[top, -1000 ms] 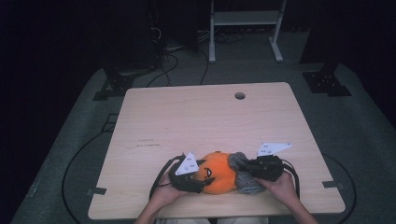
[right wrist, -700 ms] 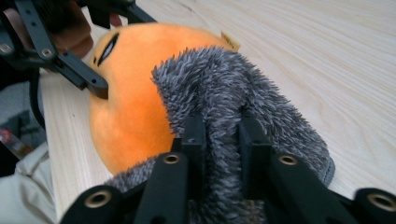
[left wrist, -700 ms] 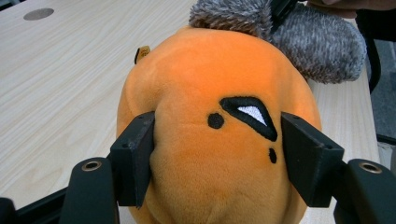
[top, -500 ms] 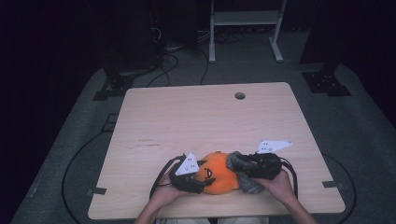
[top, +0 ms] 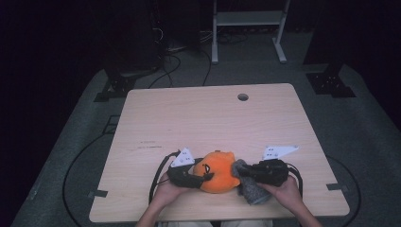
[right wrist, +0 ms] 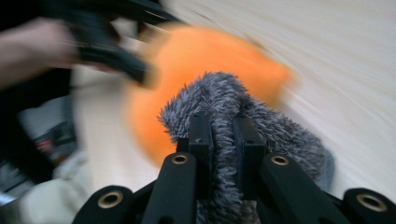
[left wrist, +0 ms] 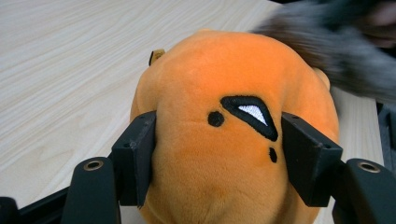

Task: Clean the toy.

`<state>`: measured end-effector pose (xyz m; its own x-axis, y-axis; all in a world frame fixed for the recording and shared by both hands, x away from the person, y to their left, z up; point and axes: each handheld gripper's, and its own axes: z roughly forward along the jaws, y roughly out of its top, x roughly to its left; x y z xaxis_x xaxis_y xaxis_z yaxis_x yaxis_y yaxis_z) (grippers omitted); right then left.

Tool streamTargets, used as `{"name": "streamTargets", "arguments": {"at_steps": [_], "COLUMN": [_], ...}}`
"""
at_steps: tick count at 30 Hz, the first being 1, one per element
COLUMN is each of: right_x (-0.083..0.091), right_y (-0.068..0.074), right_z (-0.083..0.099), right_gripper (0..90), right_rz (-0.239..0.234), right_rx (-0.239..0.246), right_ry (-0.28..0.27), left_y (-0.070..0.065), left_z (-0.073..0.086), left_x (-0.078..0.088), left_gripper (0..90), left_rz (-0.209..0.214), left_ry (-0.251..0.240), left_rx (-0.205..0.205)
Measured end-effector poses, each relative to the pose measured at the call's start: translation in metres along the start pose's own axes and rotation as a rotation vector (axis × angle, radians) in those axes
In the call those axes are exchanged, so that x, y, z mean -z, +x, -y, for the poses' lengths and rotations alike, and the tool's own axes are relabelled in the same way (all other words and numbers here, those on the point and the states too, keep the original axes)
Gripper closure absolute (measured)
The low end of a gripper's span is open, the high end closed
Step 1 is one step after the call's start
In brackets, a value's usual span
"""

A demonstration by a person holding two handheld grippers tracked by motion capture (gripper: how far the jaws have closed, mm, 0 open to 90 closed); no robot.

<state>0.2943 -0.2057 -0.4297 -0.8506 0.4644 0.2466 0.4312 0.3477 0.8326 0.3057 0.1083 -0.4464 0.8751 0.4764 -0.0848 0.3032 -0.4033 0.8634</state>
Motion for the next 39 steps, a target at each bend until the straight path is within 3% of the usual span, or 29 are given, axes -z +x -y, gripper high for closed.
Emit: {"name": "streamTargets", "arguments": {"at_steps": [1, 2, 3, 4, 5, 7, 8, 10, 13, 15, 16, 17, 20, 22, 24, 26, 30, 32, 33, 35, 36, 38, 39], "right_x": [-0.001, -0.003, -0.003, -0.007, -0.007, -0.006, -0.006, -0.006, -0.004, -0.003, -0.001, 0.001, -0.003, -0.014, -0.023, -0.019, -0.004, 0.0, 0.0, -0.001, -0.001, 0.0, 0.002], "right_y": [0.006, 0.011, 0.011, 0.011, 0.011, 0.0, -0.006, -0.006, -0.004, -0.002, 0.002, 0.019, 0.051, 0.065, 0.064, 0.049, 0.03, 0.024, 0.024, 0.019, 0.016, 0.016, 0.018], "right_z": [-0.002, -0.003, -0.003, -0.002, -0.002, 0.001, 0.004, 0.006, 0.002, -0.001, -0.004, -0.013, -0.025, -0.026, -0.021, -0.018, -0.015, -0.013, -0.013, -0.011, -0.011, -0.012, -0.013], "right_gripper": [79.8, 79.7, 79.7, 79.8, 79.8, 80.2, 80.2, 80.1, 80.1, 80.1, 80.2, 80.5, 81.0, 80.9, 81.0, 81.0, 81.1, 81.0, 81.0, 81.0, 81.0, 81.0, 81.0], "right_rz": [-0.024, -0.007, -0.007, 0.06, 0.06, 0.111, 0.127, 0.137, 0.176, 0.184, 0.19, 0.213, 0.188, 0.192, 0.219, 0.191, 0.253, 0.251, 0.251, 0.232, 0.233, 0.235, 0.23], "right_rx": [0.037, 0.077, 0.077, 0.094, 0.094, 0.044, 0.009, 0.014, 0.025, 0.031, 0.053, 0.136, 0.254, 0.322, 0.355, 0.289, 0.226, 0.2, 0.2, 0.176, 0.167, 0.166, 0.158], "right_ry": [-0.007, 0.007, 0.007, 0.036, 0.036, 0.057, 0.073, 0.069, 0.063, 0.049, 0.034, 0.004, -0.037, 0.0, 0.051, 0.036, 0.025, 0.028, 0.028, 0.024, 0.027, 0.024, 0.012], "left_y": [-0.001, -0.002, -0.002, -0.004, -0.004, -0.004, -0.003, -0.001, 0.0, 0.0, -0.001, -0.003, -0.009, -0.013, -0.012, -0.01, -0.007, -0.009, -0.009, -0.01, -0.008, -0.007, -0.006], "left_z": [0.0, -0.001, -0.001, -0.003, -0.003, -0.007, -0.012, -0.013, -0.007, -0.005, -0.006, -0.011, -0.016, -0.02, -0.019, -0.017, -0.016, -0.017, -0.017, -0.016, -0.016, -0.014, -0.012], "left_x": [-0.001, -0.002, -0.002, -0.004, -0.004, -0.003, 0.003, 0.009, 0.005, 0.004, 0.006, 0.006, 0.002, -0.002, -0.002, -0.002, -0.001, -0.001, -0.001, -0.002, -0.003, -0.003, -0.003], "left_gripper": [33.4, 33.4, 33.3, 33.0, 32.6, 30.4, 16.6, 9.2, 12.6, 26.3, 26.3, 37.0, 41.8, 42.3, 43.0, 43.2, 43.3, 42.4, 39.0, 21.2, 13.8, 7.6, 8.4], "left_rz": [-0.009, -0.015, -0.015, -0.027, -0.027, -0.003, 0.039, 0.04, 0.041, 0.043, 0.024, 0.018, 0.003, 0.002, 0.003, 0.014, 0.027, 0.03, 0.03, 0.01, -0.004, -0.027, -0.014], "left_ry": [0.001, 0.002, 0.002, 0.004, 0.004, 0.002, -0.026, -0.042, 0.038, 0.035, 0.001, -0.002, -0.007, 0.015, 0.022, 0.013, -0.003, -0.006, -0.006, -0.019, -0.013, 0.008, 0.007], "left_rx": [0.004, 0.007, 0.007, 0.004, 0.004, 0.012, 0.031, 0.023, 0.005, 0.004, 0.007, 0.019, 0.003, -0.026, -0.02, -0.005, -0.011, -0.029, -0.029, -0.01, 0.029, 0.022, 0.029]}}
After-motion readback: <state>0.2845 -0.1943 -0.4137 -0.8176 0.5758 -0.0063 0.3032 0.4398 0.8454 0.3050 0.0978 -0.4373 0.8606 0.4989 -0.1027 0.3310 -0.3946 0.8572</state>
